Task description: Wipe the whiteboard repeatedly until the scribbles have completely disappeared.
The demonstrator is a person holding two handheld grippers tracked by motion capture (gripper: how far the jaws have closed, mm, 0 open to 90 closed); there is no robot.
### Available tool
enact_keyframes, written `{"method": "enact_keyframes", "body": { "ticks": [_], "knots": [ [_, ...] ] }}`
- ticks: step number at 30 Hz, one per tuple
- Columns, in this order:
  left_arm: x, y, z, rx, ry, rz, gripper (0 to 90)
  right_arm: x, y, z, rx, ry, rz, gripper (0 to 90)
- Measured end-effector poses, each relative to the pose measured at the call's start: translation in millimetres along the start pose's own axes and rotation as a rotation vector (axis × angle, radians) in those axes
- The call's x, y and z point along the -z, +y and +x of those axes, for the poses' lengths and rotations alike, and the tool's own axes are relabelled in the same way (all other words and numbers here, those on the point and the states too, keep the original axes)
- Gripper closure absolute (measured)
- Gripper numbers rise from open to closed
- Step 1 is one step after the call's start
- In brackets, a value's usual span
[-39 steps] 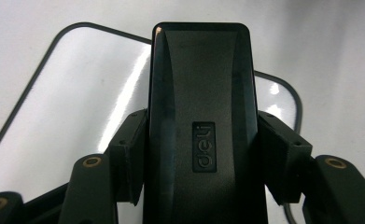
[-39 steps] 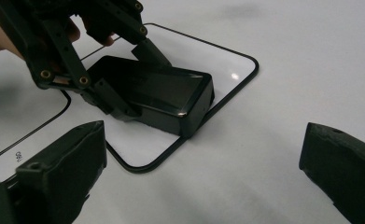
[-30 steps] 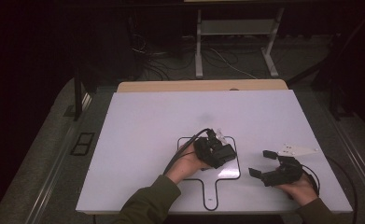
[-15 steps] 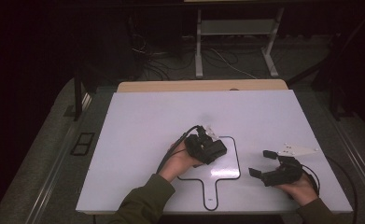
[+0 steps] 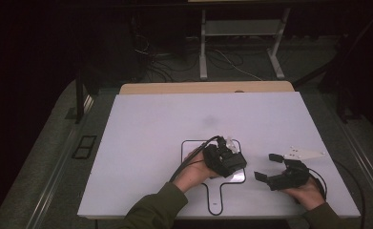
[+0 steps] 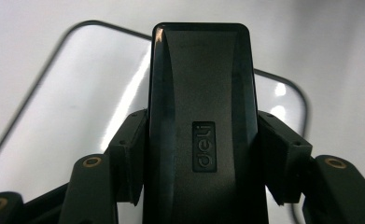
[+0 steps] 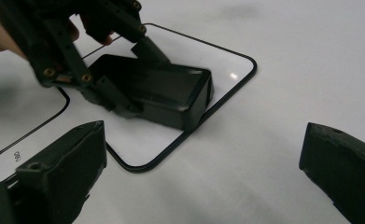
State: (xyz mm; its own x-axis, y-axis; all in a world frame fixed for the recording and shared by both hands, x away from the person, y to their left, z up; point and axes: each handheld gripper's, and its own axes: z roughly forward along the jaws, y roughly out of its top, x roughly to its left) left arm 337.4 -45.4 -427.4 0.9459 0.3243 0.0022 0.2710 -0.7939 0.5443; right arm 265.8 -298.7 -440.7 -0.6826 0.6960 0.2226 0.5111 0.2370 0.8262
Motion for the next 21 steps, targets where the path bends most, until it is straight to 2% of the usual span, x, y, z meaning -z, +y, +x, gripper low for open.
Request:
{"method": "enact_keyframes", "body": {
  "ticks": [2,4,7,9,11,13,16,21],
  "knots": [
    [-0.1,-0.3,2.2,0.010,0.016,-0.002,39.8,0.0,0.0,0.0,0.001,0.000,0.001,0.0],
    [0.0,-0.5,1.4,0.007,0.014,-0.001,39.8,0.1,0.0,-0.2,0.000,-0.001,-0.001,0.0],
    [0.6,-0.9,-7.2,-0.009,-0.022,0.004,39.8,-0.2,0.0,-0.7,0.001,-0.003,0.000,0.0],
    [1.2,-1.4,-11.6,-0.021,-0.020,0.006,39.8,-0.1,0.0,-0.6,0.000,-0.002,0.001,0.0],
    [1.0,-1.7,-9.7,-0.020,-0.019,0.002,39.8,-0.2,0.0,-0.6,-0.001,-0.003,0.001,0.0],
    [1.5,-2.1,-6.0,-0.011,0.005,0.005,39.8,0.0,0.0,-0.1,0.000,-0.002,0.001,0.0],
    [4.1,-5.9,1.2,0.016,0.002,0.002,39.8,0.7,0.0,-0.1,0.000,-0.002,-0.004,0.0],
    [11.0,-15.8,5.5,0.029,0.007,0.006,39.7,1.0,0.0,-1.1,0.000,-0.003,-0.004,0.0]
  ]
}}
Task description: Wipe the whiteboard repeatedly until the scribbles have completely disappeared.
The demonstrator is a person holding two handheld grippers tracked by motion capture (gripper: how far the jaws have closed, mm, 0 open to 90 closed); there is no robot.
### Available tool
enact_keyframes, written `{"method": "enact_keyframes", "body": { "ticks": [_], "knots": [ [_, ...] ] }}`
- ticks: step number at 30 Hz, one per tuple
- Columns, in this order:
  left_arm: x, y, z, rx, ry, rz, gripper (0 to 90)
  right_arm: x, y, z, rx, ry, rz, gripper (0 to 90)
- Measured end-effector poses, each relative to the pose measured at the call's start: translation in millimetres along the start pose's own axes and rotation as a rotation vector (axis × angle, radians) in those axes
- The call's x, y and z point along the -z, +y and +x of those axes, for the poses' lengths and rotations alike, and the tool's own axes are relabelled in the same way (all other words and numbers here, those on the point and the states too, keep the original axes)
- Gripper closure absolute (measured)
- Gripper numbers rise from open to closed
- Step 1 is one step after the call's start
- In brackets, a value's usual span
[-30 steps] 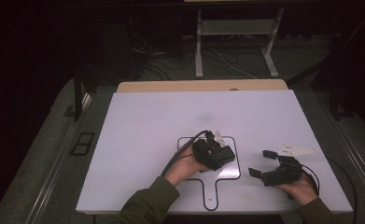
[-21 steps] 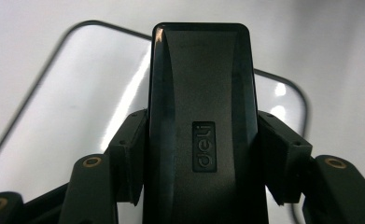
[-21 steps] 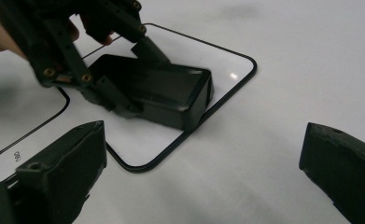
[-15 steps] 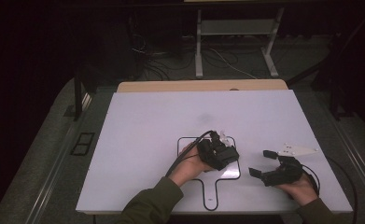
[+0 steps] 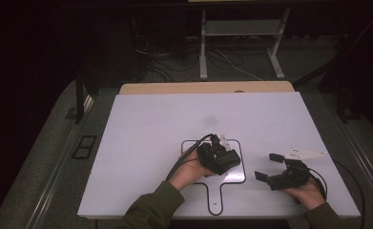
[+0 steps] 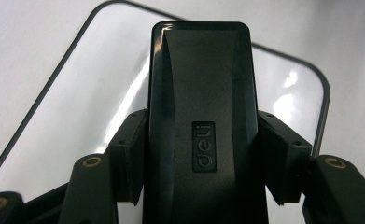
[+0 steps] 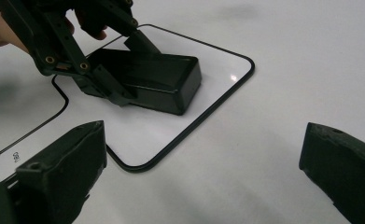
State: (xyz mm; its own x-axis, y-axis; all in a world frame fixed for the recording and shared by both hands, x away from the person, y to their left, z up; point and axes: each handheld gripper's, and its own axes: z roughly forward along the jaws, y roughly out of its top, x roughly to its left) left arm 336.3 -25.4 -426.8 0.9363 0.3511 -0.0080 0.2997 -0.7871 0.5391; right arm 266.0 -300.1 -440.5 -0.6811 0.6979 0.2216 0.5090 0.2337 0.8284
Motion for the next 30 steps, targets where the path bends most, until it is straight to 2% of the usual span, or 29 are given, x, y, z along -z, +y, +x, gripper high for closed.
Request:
{"method": "enact_keyframes", "body": {
  "ticks": [11,13,17,18,26,27,30],
  "knots": [
    [26.1,-37.4,10.1,0.034,0.015,0.020,39.7,0.0,-0.2,0.4,-0.001,-0.002,-0.002,0.0],
    [28.6,-42.0,11.0,0.053,0.019,0.010,39.7,0.0,-0.1,0.4,-0.001,-0.002,-0.001,0.0],
    [33.9,-43.2,16.2,0.054,0.000,-0.005,39.7,0.1,0.1,0.6,-0.001,0.000,0.000,0.0],
    [35.2,-42.4,15.9,0.069,-0.004,-0.019,39.7,0.0,0.1,0.4,-0.002,0.000,-0.001,0.0],
    [47.3,-39.1,20.9,0.094,-0.003,-0.070,39.7,-0.1,-0.3,0.8,0.000,0.004,0.001,0.0],
    [48.7,-38.5,22.3,0.082,-0.002,-0.060,39.7,0.0,-0.4,0.9,0.000,0.006,0.001,0.0],
    [50.0,-36.8,23.8,0.081,-0.004,-0.070,39.7,0.0,-0.5,0.7,0.000,0.004,-0.003,0.0]
  ]
}}
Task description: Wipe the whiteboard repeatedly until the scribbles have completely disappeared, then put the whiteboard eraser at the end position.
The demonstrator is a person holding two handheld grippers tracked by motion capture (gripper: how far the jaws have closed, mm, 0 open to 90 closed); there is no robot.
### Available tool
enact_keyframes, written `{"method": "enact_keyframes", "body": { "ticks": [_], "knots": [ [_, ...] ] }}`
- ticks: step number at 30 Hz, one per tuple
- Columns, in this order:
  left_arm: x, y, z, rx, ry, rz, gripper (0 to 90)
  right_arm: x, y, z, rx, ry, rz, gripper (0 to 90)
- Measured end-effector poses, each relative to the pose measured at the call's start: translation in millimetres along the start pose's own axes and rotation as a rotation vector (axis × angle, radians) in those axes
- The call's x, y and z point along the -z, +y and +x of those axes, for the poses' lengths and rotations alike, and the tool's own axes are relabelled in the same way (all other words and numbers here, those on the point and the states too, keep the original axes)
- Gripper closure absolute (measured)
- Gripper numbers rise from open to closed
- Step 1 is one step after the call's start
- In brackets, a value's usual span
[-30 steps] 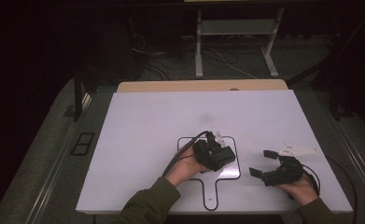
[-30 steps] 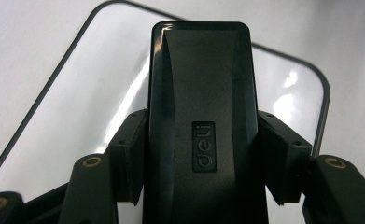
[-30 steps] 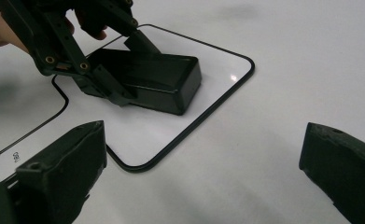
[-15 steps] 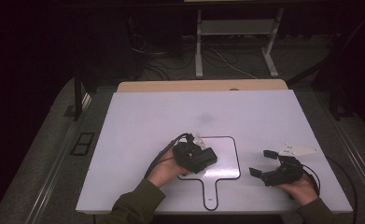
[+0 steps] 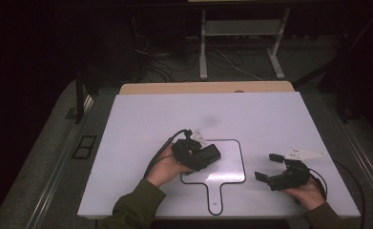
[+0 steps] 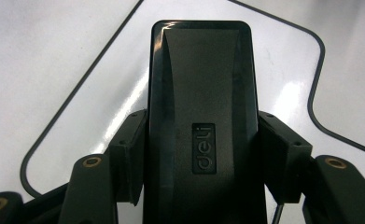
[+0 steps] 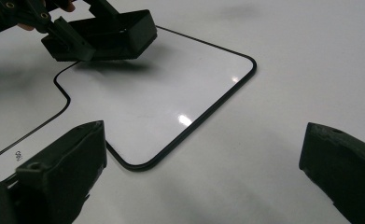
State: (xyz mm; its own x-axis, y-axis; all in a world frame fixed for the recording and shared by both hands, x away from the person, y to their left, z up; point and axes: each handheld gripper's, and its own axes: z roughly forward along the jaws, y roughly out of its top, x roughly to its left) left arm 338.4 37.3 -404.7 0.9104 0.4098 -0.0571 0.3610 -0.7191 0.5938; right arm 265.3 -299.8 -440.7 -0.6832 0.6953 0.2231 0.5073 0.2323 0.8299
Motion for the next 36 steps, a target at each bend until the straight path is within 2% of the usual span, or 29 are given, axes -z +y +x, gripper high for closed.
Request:
{"method": "enact_keyframes", "body": {
  "ticks": [6,14,26,36],
  "knots": [
    [0.1,5.4,4.1,0.000,-0.006,-0.015,39.6,-0.5,0.3,-1.0,-0.006,-0.001,0.004,0.0],
    [4.0,15.4,16.2,0.002,-0.002,-0.031,39.6,-0.9,-0.3,-1.3,-0.011,-0.001,0.005,0.0],
    [4.9,24.9,45.2,0.034,0.014,-0.054,39.6,-1.1,-0.5,-1.6,-0.012,0.000,0.003,0.0],
    [6.0,41.8,66.3,0.055,0.037,-0.080,39.6,-1.0,-0.6,-1.7,-0.012,0.000,0.001,0.0]
  ]
}}
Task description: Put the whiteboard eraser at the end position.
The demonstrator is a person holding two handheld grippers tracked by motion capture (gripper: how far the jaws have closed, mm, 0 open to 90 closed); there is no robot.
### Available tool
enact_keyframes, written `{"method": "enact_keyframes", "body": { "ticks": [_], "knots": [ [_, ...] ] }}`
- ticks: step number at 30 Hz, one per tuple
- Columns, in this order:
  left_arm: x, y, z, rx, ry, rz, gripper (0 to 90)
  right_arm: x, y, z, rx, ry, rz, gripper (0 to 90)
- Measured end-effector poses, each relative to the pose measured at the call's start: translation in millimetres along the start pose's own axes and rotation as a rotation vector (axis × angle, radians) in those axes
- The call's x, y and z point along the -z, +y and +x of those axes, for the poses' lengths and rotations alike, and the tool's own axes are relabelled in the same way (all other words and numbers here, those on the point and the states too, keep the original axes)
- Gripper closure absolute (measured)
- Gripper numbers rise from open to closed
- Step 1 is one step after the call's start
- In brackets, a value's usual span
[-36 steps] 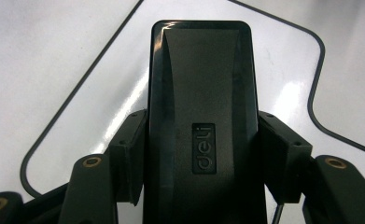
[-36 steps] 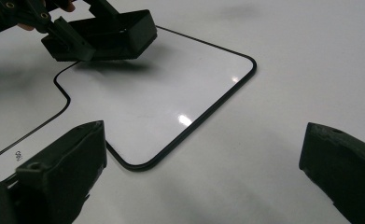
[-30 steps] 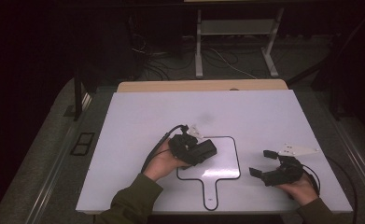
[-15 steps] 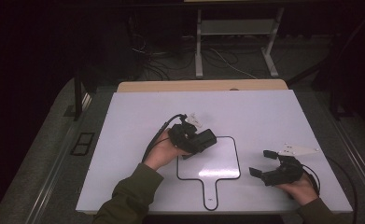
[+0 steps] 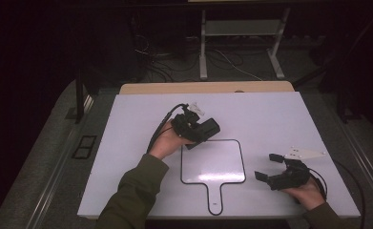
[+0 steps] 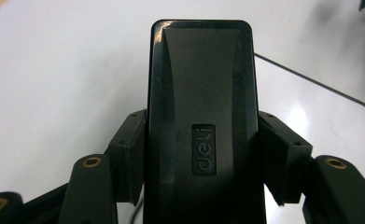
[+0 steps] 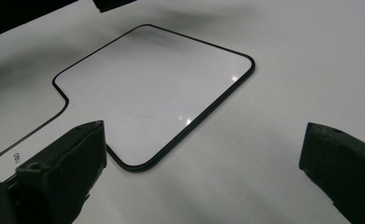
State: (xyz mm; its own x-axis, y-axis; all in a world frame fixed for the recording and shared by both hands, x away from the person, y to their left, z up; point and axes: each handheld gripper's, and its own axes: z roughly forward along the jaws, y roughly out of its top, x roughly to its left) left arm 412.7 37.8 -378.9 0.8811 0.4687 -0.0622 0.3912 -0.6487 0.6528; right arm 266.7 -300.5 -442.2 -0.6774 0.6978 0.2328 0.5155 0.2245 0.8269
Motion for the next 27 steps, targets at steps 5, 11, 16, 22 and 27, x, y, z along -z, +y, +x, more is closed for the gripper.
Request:
{"method": "enact_keyframes", "body": {
  "ticks": [5,11,16,22,27],
  "knots": [
    [-4.5,9.3,15.1,0.012,0.012,-0.006,39.6,-0.1,0.0,0.3,-0.006,0.003,0.003,0.0],
    [-16.2,18.1,40.2,0.026,0.027,-0.010,39.5,0.1,-0.1,-0.1,-0.003,0.005,0.000,0.0],
    [-29.7,23.0,58.6,0.066,0.042,-0.007,39.5,0.1,-0.3,-0.4,-0.005,0.010,0.000,0.0],
    [-49.0,28.1,71.7,0.068,0.056,0.023,39.5,0.3,-0.6,-0.7,-0.012,0.013,-0.004,0.0],
    [-65.7,32.2,75.9,0.052,0.055,0.066,39.5,0.3,-0.6,-0.6,-0.014,0.015,-0.005,0.0]
  ]
}}
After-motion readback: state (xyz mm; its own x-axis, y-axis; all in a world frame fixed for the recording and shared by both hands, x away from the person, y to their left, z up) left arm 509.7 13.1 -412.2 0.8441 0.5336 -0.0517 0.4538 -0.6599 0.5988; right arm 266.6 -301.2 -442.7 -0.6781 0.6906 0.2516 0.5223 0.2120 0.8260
